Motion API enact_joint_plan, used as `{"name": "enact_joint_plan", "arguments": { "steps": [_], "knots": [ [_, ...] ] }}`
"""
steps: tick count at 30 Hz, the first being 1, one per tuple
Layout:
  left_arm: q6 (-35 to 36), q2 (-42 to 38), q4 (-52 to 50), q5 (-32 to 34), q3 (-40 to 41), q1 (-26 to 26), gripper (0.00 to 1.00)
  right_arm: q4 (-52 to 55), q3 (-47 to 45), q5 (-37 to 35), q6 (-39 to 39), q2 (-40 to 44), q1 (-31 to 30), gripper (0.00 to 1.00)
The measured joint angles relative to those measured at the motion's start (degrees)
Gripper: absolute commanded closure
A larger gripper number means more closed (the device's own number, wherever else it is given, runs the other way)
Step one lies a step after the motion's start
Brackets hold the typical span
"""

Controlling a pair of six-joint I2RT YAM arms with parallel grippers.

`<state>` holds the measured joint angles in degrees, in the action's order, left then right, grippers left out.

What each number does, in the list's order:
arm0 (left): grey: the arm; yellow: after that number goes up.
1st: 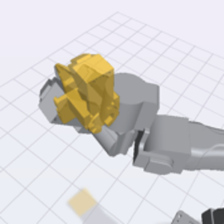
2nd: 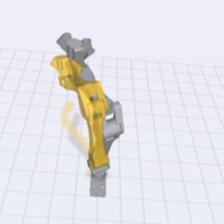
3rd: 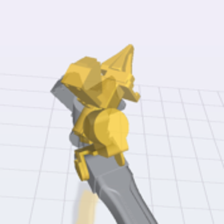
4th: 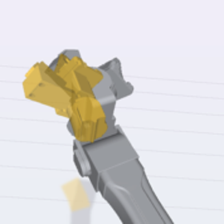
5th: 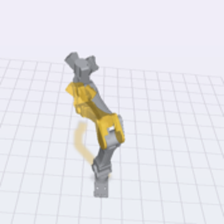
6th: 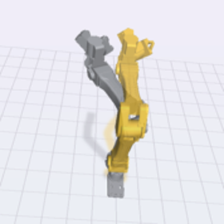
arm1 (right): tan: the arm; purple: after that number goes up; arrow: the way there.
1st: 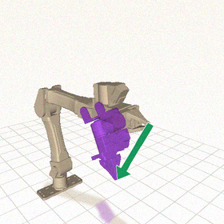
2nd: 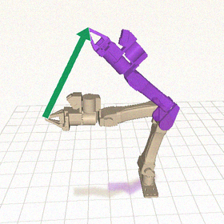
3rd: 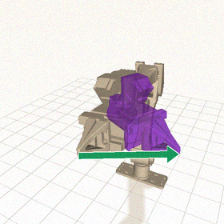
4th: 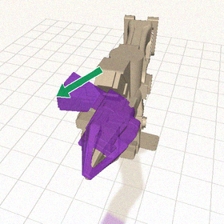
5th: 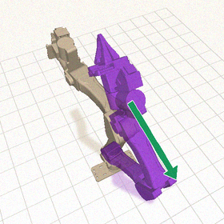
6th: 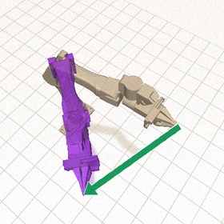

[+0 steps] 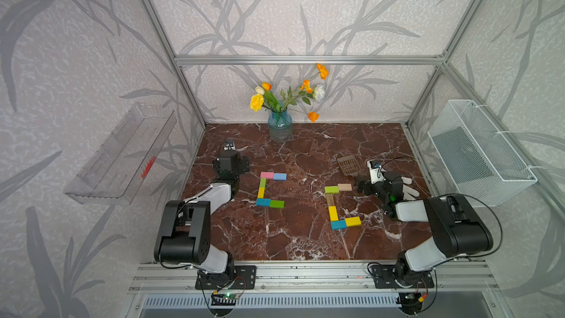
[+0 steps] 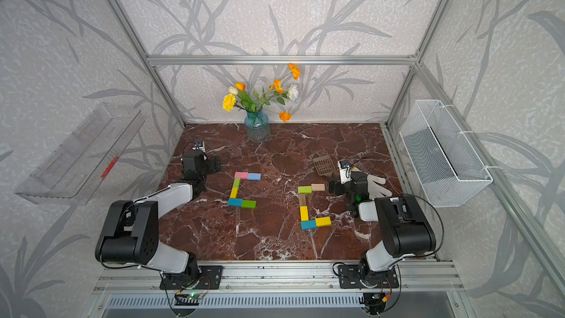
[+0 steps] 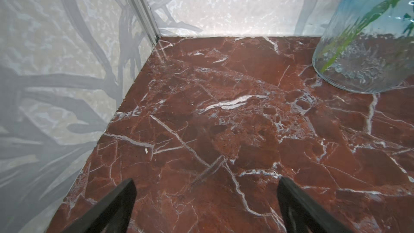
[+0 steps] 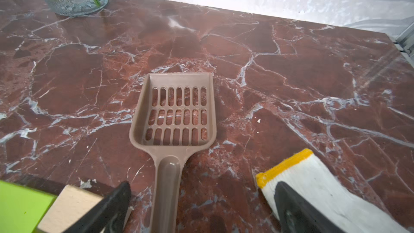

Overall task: Assemble the letter c with building blocks
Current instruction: Reset both arms

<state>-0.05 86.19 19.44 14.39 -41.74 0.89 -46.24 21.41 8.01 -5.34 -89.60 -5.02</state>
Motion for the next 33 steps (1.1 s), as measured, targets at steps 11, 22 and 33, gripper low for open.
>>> {"name": "enact_joint_plan", "arguments": {
  "steps": [11, 22, 33],
  "knots": [
    [-1.25, -0.37, -5.46, -1.07, -1.81, -1.49, 0.02, -0.63, 0.44, -1.60, -0.74, 0.90, 0.04, 0.01],
    [-2.99, 3.39, 2.43, -4.31, 6.49, -1.81, 0.02, -0.63, 0.44, -1.62, -0.76, 0.90, 0.04, 0.01],
    [-4.09, 2.36, 26.45, -2.58, 20.52, -1.81, 0.00, -0.63, 0.48, -1.99, -0.74, 0.90, 0.04, 0.01]
  ]
}}
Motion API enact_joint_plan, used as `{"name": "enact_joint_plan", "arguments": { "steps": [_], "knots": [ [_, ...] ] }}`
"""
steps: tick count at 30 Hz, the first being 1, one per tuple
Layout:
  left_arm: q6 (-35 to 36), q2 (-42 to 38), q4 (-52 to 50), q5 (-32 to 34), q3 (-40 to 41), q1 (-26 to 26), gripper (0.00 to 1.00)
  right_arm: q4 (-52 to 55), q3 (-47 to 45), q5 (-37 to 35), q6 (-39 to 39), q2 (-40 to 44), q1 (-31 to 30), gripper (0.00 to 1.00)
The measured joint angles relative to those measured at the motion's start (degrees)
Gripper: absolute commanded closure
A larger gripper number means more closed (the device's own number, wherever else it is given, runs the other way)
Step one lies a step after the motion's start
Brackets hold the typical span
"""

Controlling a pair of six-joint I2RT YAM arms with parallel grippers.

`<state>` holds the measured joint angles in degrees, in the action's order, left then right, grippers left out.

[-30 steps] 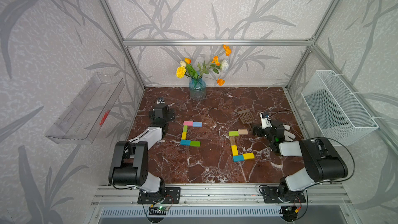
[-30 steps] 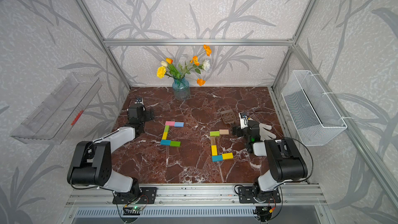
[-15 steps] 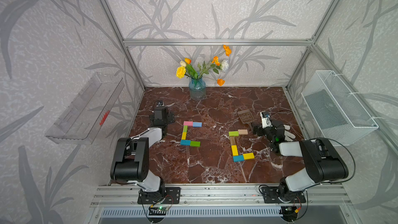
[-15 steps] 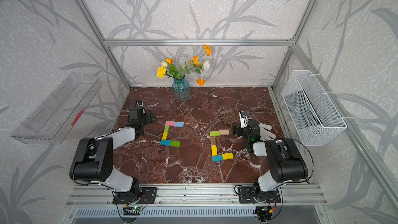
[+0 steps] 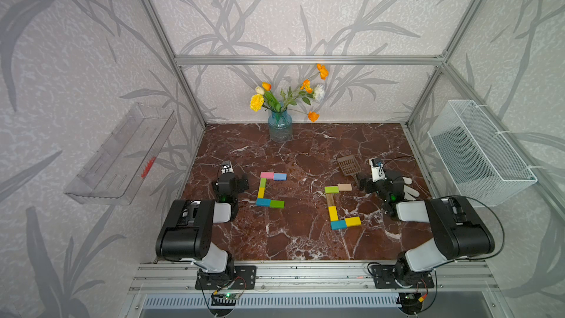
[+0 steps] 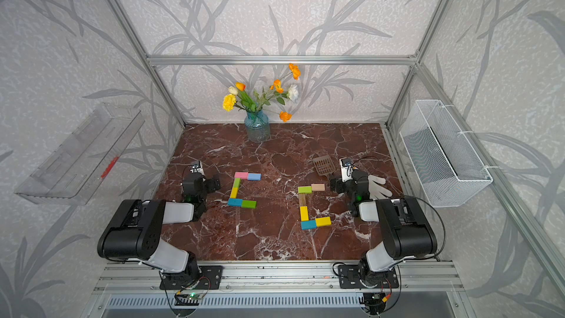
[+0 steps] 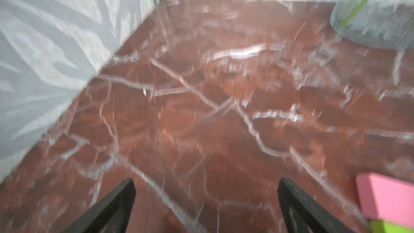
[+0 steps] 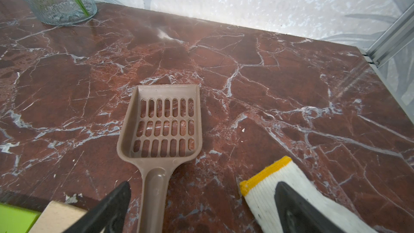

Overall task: Assemble the letter c with building blocks
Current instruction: Reset both arms

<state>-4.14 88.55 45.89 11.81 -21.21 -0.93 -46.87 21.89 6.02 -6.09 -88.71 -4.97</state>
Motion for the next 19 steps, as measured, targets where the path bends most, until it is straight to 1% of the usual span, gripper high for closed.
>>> {"name": "enact_joint_plan", "arguments": {
  "steps": [19],
  "knots": [
    [0.00, -0.50, 0.68, 0.02, -0.98, 0.00, 0.00, 0.42, 0.55, -1.05, 0.04, 0.02, 0.00, 0.01]
  ]
}}
